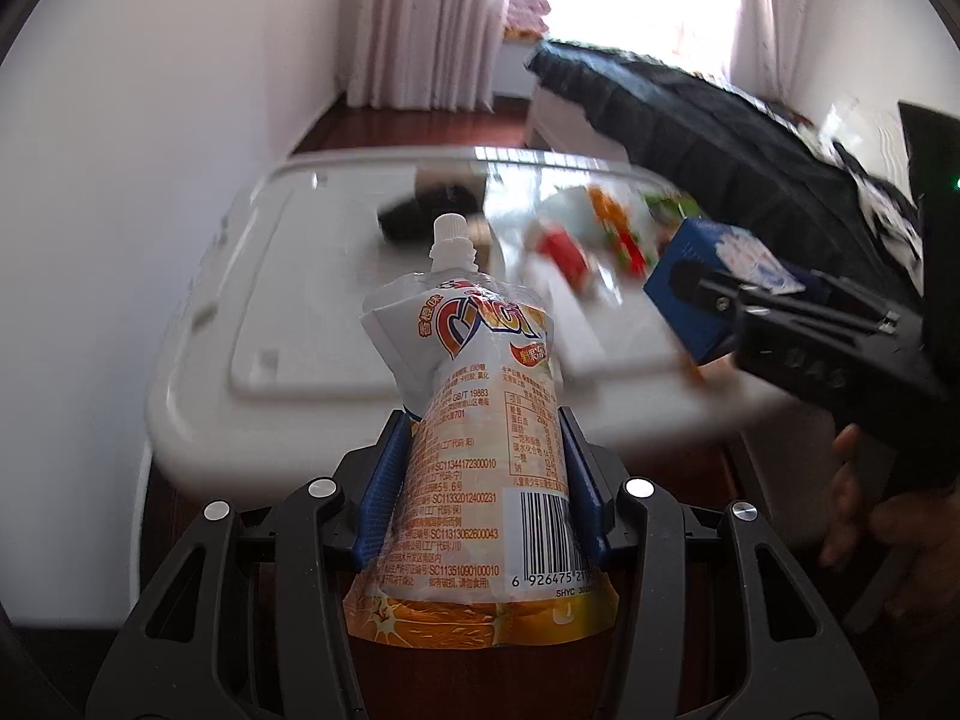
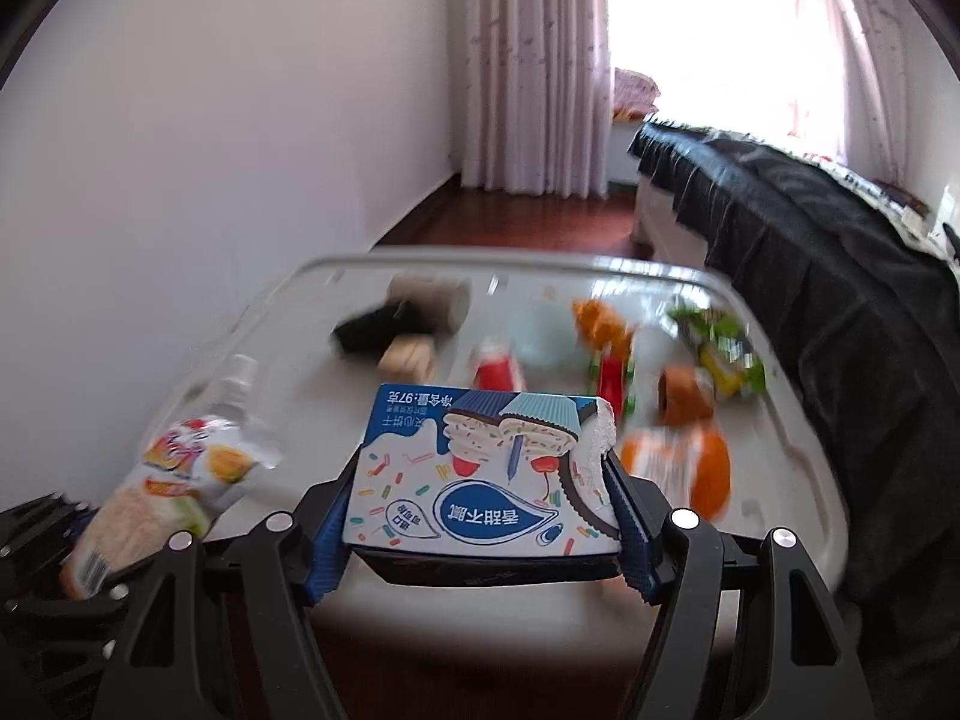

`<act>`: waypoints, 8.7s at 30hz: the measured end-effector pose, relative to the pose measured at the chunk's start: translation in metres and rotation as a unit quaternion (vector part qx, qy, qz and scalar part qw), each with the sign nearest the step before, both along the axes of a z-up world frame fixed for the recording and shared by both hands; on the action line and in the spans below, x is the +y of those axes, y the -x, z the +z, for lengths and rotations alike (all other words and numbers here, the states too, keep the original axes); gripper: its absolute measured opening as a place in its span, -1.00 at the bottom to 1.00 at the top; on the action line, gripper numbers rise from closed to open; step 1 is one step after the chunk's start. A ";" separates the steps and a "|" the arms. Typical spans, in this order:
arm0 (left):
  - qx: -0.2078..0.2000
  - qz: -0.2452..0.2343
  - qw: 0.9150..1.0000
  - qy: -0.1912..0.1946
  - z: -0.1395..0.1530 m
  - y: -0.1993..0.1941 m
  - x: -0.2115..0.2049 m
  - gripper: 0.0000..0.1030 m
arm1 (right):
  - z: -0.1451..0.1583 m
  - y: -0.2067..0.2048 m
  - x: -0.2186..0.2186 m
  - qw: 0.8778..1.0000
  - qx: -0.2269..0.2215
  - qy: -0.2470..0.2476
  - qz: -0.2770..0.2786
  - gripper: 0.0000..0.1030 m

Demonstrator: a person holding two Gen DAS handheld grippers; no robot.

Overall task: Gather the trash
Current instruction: 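Lower both held items into the orange bin and open both tools, then grasp the white tissue with left tool while right tool grasps the orange bread bag, then drop the tissue and bread bag into the bin, opening both tools, then grasp the white foam tube with left tool while right tool grasps the orange cloth, then release the foam tube and orange cloth into the bin, then grasp the red-white carton with right tool while left tool grasps the wooden block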

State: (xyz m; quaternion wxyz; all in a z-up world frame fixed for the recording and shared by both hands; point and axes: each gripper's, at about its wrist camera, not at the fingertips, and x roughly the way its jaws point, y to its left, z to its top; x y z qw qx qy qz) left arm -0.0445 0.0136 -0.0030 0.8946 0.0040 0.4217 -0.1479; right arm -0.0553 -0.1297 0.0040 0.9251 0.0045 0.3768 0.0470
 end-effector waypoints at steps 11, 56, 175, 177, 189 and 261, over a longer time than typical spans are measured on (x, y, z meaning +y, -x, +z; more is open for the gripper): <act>0.102 -0.015 0.995 -0.016 -0.045 0.058 0.005 0.02 | -0.052 0.082 0.021 0.995 0.097 0.025 0.015 0.46; 0.004 -0.014 0.998 -0.057 -0.074 -0.100 -0.059 -0.43 | 0.012 0.047 -0.058 0.996 -0.036 -0.004 -0.086 0.90; -0.021 0.021 0.999 -0.009 -0.041 -0.112 -0.061 -0.41 | 0.003 -0.062 -0.099 0.990 -0.026 0.049 -0.131 0.90; -0.032 0.016 0.999 -0.002 -0.035 -0.103 -0.059 -0.41 | -0.009 -0.087 -0.101 0.989 -0.018 0.057 -0.133 0.90; -0.046 -0.004 0.999 0.014 -0.029 -0.096 -0.055 -0.41 | -0.073 -0.173 -0.129 0.983 0.040 0.085 -0.160 0.90; -0.050 0.059 0.997 -0.003 -0.002 -0.040 0.002 0.67 | -0.074 -0.163 0.007 0.995 0.068 0.066 0.014 0.84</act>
